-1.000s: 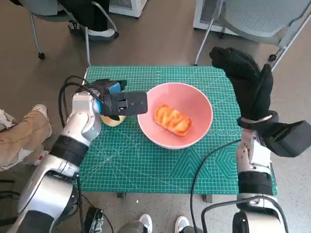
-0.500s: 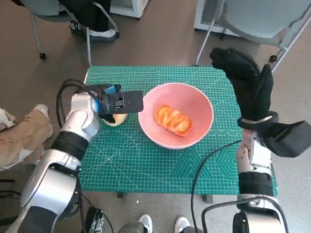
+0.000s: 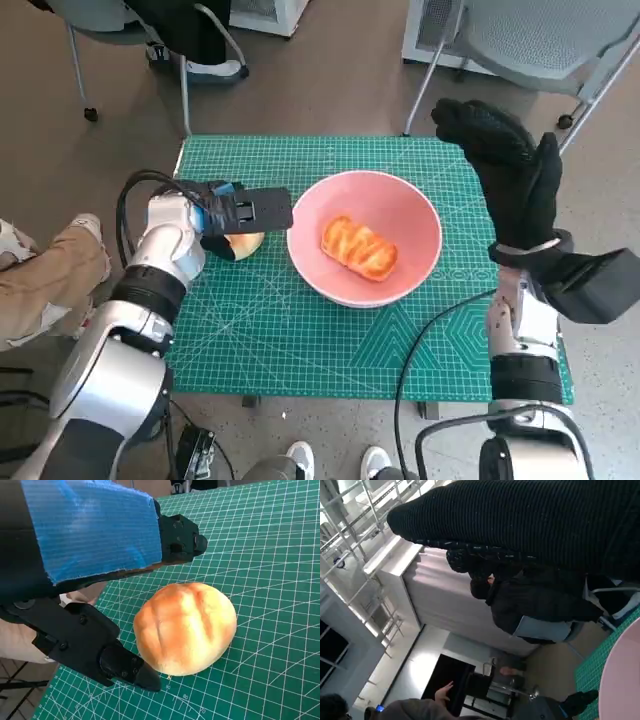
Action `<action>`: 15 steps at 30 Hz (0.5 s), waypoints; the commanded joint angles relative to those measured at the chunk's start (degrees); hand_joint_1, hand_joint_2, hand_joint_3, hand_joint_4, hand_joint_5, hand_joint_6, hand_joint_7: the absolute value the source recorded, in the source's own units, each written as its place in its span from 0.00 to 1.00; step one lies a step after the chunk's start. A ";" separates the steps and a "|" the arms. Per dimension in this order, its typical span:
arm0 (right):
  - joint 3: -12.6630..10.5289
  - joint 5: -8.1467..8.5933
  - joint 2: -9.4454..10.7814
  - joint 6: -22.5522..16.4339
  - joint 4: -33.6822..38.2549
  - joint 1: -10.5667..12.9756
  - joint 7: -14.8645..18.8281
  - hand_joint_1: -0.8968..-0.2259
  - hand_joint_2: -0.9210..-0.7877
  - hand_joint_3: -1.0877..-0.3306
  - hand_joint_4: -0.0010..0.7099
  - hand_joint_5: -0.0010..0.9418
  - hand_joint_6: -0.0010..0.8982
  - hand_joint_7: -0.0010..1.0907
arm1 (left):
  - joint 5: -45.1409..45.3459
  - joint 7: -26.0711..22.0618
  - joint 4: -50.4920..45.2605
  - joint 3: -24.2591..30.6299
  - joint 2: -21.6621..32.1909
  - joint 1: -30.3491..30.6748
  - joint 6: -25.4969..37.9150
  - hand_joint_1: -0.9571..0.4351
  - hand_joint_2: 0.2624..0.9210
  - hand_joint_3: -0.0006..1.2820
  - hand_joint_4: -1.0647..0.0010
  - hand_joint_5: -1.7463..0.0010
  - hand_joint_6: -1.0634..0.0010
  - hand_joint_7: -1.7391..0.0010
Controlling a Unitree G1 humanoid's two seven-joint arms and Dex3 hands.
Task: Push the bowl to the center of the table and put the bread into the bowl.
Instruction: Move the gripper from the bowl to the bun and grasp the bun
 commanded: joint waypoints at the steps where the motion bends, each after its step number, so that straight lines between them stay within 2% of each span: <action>1: -0.26 -0.19 -0.20 0.37 0.73 1.22 0.05 0.34 0.00 0.34 0.23 0.00 0.00 0.49 | -0.19 1.25 2.43 -0.88 -0.83 -1.57 -1.20 0.46 0.63 0.00 1.00 1.00 0.90 1.00; 15: -0.65 -0.11 -0.54 0.50 0.38 1.55 0.39 0.33 0.00 0.35 0.23 0.00 0.00 0.49 | -0.14 3.37 5.98 -2.34 -2.81 -1.74 -2.51 0.44 0.64 0.00 1.00 1.00 0.90 1.00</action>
